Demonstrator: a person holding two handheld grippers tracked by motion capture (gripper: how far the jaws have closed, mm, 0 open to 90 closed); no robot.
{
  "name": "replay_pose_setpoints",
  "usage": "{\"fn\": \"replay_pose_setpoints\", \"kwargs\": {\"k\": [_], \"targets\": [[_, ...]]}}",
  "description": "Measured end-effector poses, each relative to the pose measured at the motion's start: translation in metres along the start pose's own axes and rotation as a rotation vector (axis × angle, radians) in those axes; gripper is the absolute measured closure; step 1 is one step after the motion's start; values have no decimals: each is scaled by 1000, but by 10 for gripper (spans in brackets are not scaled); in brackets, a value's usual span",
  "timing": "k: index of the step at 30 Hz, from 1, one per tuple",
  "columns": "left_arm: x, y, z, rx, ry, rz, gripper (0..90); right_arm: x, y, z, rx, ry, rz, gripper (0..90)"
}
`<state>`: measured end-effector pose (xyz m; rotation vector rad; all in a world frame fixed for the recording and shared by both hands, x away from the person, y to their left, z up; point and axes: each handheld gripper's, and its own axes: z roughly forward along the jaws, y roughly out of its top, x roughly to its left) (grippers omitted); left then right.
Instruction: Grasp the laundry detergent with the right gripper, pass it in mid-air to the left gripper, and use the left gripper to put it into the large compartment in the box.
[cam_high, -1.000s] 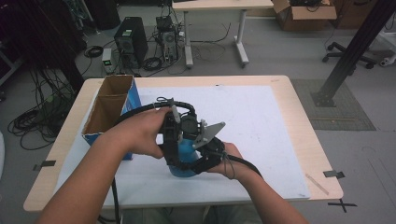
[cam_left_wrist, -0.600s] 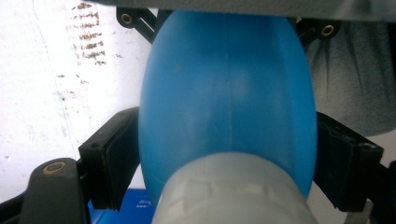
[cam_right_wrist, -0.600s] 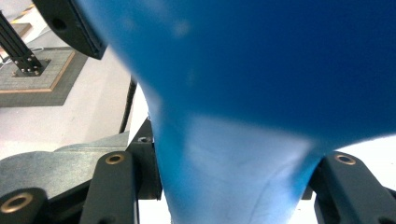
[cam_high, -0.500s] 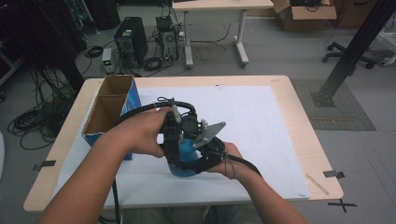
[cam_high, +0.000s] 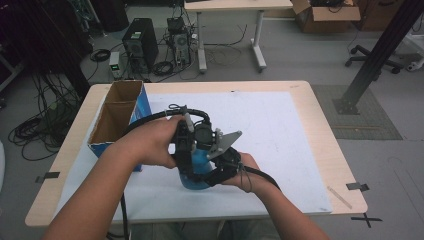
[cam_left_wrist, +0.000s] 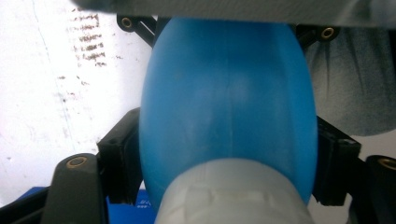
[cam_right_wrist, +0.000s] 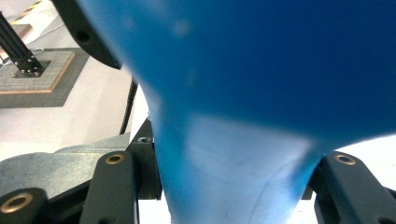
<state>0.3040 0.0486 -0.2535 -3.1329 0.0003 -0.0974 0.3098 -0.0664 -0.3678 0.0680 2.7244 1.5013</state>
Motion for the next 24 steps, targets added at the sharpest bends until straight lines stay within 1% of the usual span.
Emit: {"fn": "replay_pose_setpoints", "kwargs": {"k": [1, 6, 11, 13, 17, 18, 21, 23, 24], "targets": [[0, 0, 0, 6, 3, 10, 295, 1, 0, 0, 4, 0, 3, 452], [-1, 1, -1, 7, 10, 21, 374, 1, 1, 0, -4, -1, -7, 451], [-1, 0, -1, 4, 12, 20, 381, 2, 1, -1, -2, -6, -3, 452], [-1, 0, -1, -3, 8, 8, 384, 2, 1, -1, -2, -9, -2, 451], [0, 0, -2, 5, 1, -2, 387, 1, 0, -1, -6, -4, -12, 450], [0, 1, -3, 10, -2, -4, 390, 2, 0, -2, -22, 16, 2, 446], [0, 1, -6, 7, -3, -12, 393, 2, 0, -3, -35, 17, -3, 443], [1, 1, -10, 7, -11, -22, 394, 1, 0, -5, -66, 36, -12, 437], [1, 2, -11, 11, -14, -26, 394, 1, 0, -5, -69, 33, -16, 436]]}}
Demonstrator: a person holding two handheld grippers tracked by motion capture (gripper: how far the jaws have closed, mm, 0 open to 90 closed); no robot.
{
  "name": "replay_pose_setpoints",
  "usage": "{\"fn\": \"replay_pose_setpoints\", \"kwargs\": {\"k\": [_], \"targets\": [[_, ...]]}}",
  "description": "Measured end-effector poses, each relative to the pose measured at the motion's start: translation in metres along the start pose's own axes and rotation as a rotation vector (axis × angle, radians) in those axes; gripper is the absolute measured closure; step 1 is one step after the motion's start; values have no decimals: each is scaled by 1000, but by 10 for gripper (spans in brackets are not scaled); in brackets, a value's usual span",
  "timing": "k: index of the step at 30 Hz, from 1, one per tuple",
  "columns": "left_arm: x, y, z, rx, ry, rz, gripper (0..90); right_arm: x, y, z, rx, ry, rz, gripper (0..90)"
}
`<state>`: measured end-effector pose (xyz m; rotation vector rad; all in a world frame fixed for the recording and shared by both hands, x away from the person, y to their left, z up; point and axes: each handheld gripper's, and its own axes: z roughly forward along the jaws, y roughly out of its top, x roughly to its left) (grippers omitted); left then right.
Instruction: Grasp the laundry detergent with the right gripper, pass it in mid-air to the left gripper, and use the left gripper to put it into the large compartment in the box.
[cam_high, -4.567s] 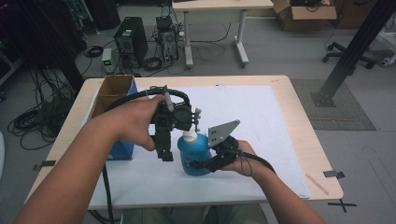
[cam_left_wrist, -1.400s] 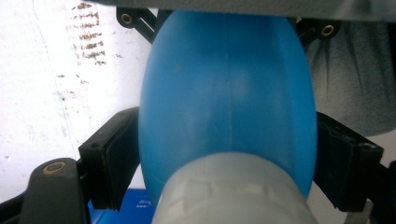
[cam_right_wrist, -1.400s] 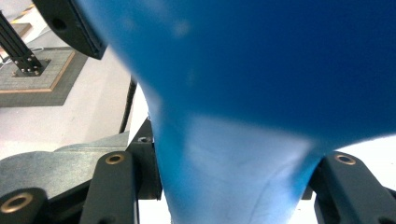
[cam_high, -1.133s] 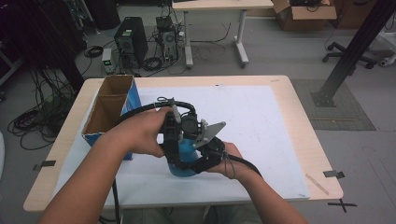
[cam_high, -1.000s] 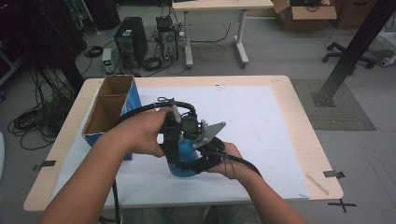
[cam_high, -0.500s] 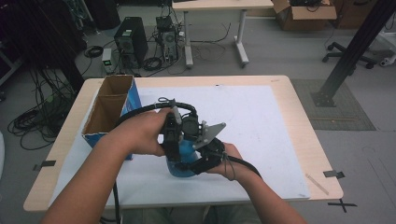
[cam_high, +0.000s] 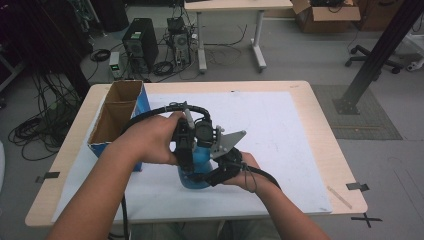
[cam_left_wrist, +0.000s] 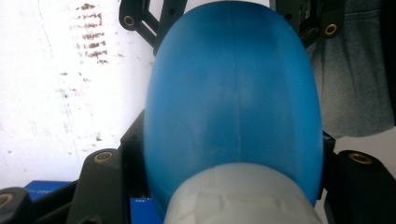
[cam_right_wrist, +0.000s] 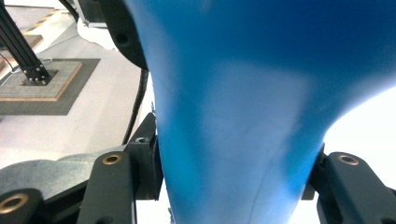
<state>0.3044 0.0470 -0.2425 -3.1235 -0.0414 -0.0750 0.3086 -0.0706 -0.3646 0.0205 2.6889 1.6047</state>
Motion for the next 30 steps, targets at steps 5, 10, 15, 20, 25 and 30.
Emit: {"fn": "replay_pose_setpoints", "kwargs": {"k": [5, 10, 15, 20, 25, 30], "targets": [[0, 2, -2, 15, 12, 2, 395, -1, 1, -1, -14, -4, -1, 406], [2, 2, -2, 30, 30, 0, 395, 2, 1, 0, -12, -16, 0, 300], [3, 3, -2, 35, 23, -4, 395, 0, -1, -2, -25, -34, 25, 212], [4, 2, -2, 40, 28, -13, 394, -1, -2, -3, -17, -41, 22, 141], [7, 2, -4, 49, 36, -22, 393, -3, -4, -9, -3, -49, 39, 62], [8, 3, -5, 51, 37, -23, 393, -6, -5, -16, -3, -51, 57, 14]]}}
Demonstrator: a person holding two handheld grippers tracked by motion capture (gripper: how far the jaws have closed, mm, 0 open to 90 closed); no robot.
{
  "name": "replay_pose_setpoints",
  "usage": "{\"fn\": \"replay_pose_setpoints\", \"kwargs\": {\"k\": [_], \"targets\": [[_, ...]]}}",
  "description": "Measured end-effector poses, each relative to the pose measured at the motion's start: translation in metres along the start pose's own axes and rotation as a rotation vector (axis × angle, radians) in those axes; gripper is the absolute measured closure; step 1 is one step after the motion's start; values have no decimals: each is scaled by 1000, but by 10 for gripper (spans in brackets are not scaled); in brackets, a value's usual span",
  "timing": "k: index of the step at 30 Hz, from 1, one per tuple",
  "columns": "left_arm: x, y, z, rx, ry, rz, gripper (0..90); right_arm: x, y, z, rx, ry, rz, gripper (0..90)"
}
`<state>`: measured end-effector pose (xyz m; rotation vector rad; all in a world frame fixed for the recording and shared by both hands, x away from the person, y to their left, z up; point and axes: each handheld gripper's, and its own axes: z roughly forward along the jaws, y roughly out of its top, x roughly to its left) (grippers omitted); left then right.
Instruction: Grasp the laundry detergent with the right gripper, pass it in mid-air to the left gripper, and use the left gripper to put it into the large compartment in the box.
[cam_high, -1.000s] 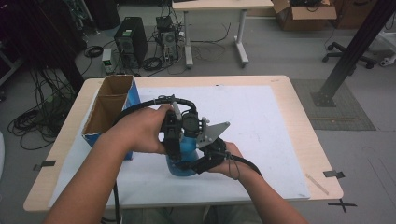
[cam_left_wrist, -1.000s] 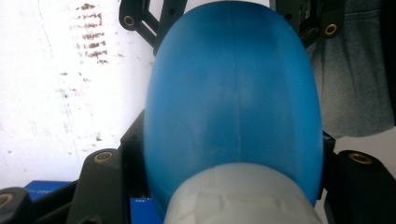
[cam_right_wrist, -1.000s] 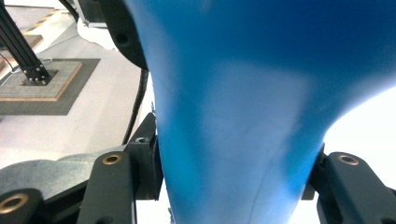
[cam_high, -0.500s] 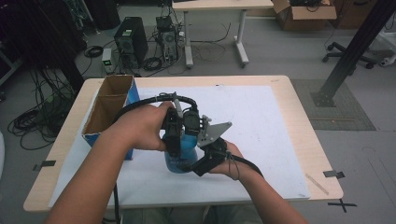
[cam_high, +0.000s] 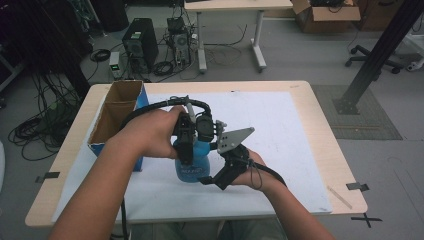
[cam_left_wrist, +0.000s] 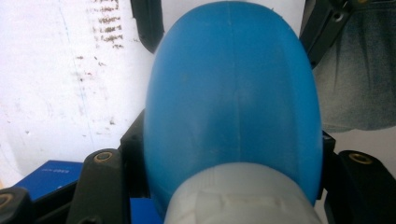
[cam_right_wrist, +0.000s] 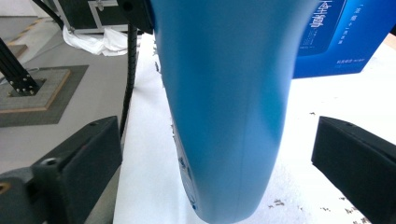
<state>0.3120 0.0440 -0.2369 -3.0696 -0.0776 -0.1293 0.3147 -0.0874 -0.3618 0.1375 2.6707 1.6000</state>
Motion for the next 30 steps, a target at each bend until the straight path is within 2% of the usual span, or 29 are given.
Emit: {"fn": "replay_pose_setpoints", "kwargs": {"k": [10, 15, 17, 18, 19, 21, 22, 23, 24, 25, 26, 27, 28, 29, 30], "targets": [[1, 2, -2, 1, -5, -2, 392, -3, -2, -7, -19, 23, 26, 2], [5, 1, -3, 11, -20, -36, 391, -4, -3, -14, -27, 18, 33, 2], [7, 0, -4, 13, -29, -62, 391, -4, -3, -20, -22, 12, 32, 2], [9, -1, -6, 12, -29, -81, 391, -6, -4, -28, -16, -1, 36, 2], [9, -1, -6, 12, -29, -81, 391, -6, -4, -28, -16, -1, 36, 2], [13, -4, -10, 9, -34, -130, 390, -8, -5, -40, -1, -21, 41, 2], [13, -4, -10, 9, -34, -130, 390, -8, -5, -40, -1, -21, 41, 2], [15, -5, -12, 9, -37, -158, 390, -10, -6, -50, 22, -42, 41, 2], [16, -6, -14, 9, -38, -173, 390, -10, -6, -50, 22, -42, 41, 2], [19, -8, -18, 2, -37, -223, 390, -11, -7, -58, 38, -54, 44, 2], [19, -8, -18, 2, -37, -223, 390, -11, -7, -58, 38, -54, 44, 2], [22, -10, -22, -9, -29, -277, 390, -13, -8, -67, 63, -74, 46, 2], [22, -10, -22, -9, -29, -277, 390, -13, -8, -67, 63, -74, 46, 2], [24, -12, -26, -14, -23, -313, 390, -16, -8, -78, 94, -90, 45, 2], [25, -14, -28, -16, -20, -331, 390, -16, -8, -78, 94, -90, 45, 2]]}}
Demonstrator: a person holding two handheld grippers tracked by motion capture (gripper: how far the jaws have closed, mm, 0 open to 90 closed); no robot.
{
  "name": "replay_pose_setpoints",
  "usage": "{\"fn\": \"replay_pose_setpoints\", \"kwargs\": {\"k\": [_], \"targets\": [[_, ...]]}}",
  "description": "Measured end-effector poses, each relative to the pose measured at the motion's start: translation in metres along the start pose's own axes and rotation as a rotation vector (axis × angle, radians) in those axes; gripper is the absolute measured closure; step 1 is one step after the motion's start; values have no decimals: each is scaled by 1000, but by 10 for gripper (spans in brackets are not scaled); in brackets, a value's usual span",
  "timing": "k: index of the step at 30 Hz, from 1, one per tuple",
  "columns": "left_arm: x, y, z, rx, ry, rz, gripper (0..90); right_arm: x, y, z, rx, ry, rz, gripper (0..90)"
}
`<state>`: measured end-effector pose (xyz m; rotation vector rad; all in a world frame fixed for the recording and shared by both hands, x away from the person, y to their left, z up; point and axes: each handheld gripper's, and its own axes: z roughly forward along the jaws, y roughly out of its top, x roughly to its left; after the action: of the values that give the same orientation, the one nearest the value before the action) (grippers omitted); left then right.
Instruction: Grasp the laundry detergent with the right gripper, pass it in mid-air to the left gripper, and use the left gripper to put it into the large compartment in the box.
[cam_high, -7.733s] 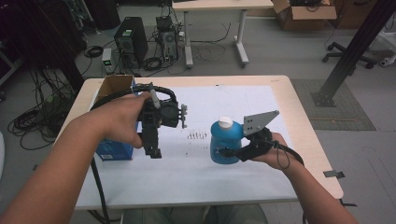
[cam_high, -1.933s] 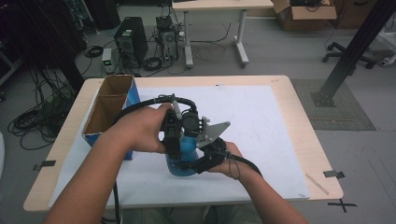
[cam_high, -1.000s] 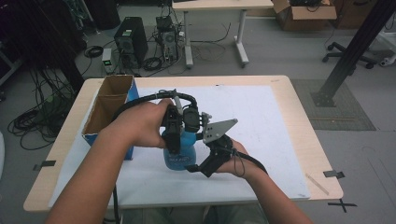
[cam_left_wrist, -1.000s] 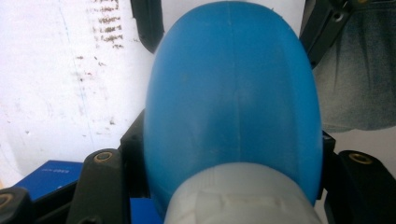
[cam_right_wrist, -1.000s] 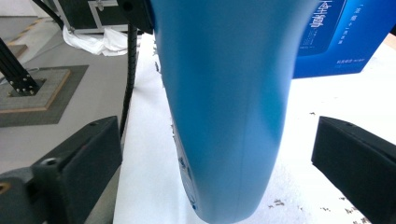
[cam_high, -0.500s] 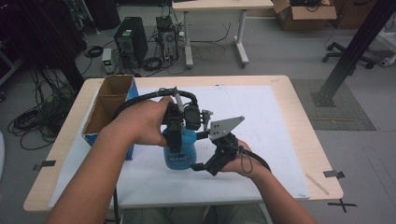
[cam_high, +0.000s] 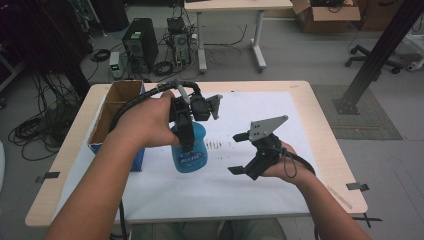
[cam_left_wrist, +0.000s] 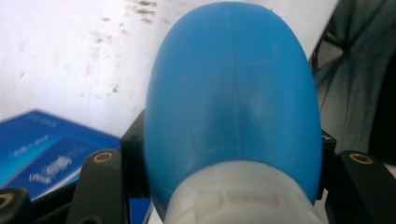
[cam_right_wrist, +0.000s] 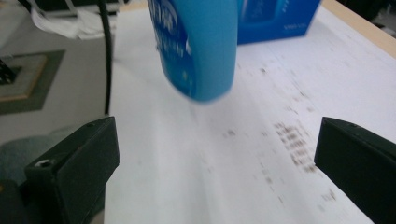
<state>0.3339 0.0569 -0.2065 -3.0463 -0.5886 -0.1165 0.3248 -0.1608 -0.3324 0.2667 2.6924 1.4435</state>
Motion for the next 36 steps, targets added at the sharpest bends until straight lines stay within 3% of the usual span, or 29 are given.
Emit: {"fn": "replay_pose_setpoints", "kwargs": {"k": [2, 3, 5, 8, 11, 12, 13, 14, 16, 17, 18, 19, 20, 22, 23, 26, 28, 29, 30, 31, 32, 33, 35, 36], "targets": [[6, -3, -7, -3, 5, -63, 390, -4, -1, -13, 38, -28, 2, 2], [6, -3, -7, -3, 5, -63, 389, -4, -1, -13, 38, -28, 2, 2], [12, -7, -13, -1, 0, -113, 389, -8, -1, -26, 86, -50, 5, 2], [17, -10, -17, -9, -9, -141, 388, -11, -1, -33, 112, -63, 5, 2], [28, -20, -26, -23, -22, -217, 388, -14, -1, -44, 184, -76, 4, 2], [28, -20, -26, -23, -22, -217, 388, -14, -1, -44, 184, -76, 4, 2], [33, -25, -32, -33, -19, -261, 388, -16, -2, -49, 224, -78, 7, 2], [33, -25, -32, -33, -19, -261, 388, -16, -2, -49, 224, -78, 7, 2], [43, -35, -43, -44, -12, -342, 388, -18, -3, -55, 274, -82, 8, 2], [43, -35, -43, -44, -12, -342, 388, -18, -4, -57, 293, -81, 11, 2], [46, -38, -47, -45, -10, -373, 388, -18, -4, -57, 293, -81, 11, 2], [54, -45, -55, -45, -5, -434, 387, -20, -6, -61, 334, -87, 7, 2], [54, -45, -55, -45, -5, -434, 388, -20, -6, -61, 334, -87, 7, 2], [63, -53, -63, -35, 1, -491, 387, -22, -7, -65, 360, -95, 9, 3], [68, -59, -70, -37, 10, -540, 387, -22, -7, -68, 377, -97, 9, 4], [79, -68, -80, -38, 4, -611, 387, -23, -8, -72, 398, -102, 10, 5], [83, -72, -83, -37, -1, -629, 387, -24, -9, -74, 402, -102, 10, 5], [89, -77, -87, -42, -6, -671, 387, -25, -10, -76, 405, -103, 13, 5], [89, -77, -87, -42, -6, -671, 387, -25, -10, -76, 405, -103, 13, 5], [95, -83, -90, -50, -12, -722, 387, -26, -12, -77, 402, -106, 13, 6], [95, -83, -90, -50, -12, -722, 387, -26, -12, -77, 402, -106, 13, 6], [101, -88, -93, -49, -14, -771, 387, -27, -13, -77, 405, -104, 15, 6], [105, -91, -94, -43, -19, -795, 387, -28, -14, -77, 405, -106, 15, 6], [110, -95, -96, -30, -17, -839, 387, -29, -15, -77, 404, -104, 17, 6]]}}
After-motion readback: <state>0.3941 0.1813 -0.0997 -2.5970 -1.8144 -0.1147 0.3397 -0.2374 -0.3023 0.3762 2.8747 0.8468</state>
